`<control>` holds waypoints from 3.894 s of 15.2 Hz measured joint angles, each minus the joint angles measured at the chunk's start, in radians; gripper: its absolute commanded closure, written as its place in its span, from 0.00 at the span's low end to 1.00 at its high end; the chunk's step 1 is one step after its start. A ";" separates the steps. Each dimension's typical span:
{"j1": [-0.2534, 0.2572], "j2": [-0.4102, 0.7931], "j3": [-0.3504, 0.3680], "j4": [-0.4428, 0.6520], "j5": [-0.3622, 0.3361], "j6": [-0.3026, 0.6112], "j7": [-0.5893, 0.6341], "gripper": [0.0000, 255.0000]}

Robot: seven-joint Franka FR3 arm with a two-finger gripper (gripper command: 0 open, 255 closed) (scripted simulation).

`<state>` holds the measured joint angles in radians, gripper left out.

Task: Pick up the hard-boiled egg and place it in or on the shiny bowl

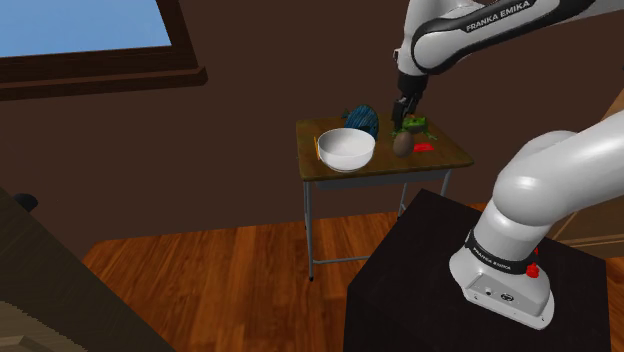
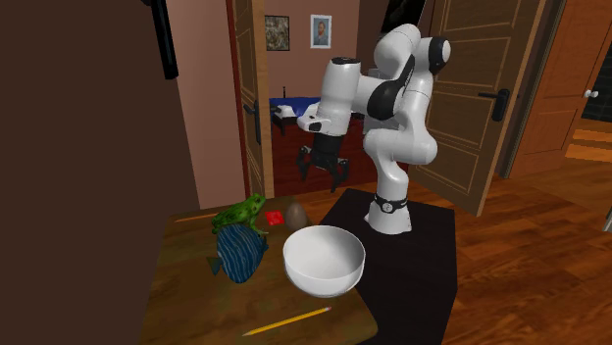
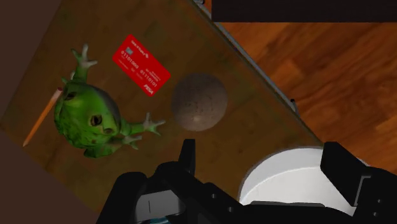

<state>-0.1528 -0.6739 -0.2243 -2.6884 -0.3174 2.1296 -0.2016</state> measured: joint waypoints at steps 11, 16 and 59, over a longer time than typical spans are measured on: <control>-0.057 0.225 -0.125 -0.042 -0.104 0.301 -0.075 0.00; -0.061 0.276 -0.139 -0.052 -0.115 0.364 -0.073 0.00; -0.033 0.077 -0.078 0.178 -0.030 -0.060 -0.145 1.00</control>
<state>-0.1861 -0.5967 -0.3019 -2.5100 -0.3471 2.0691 -0.3466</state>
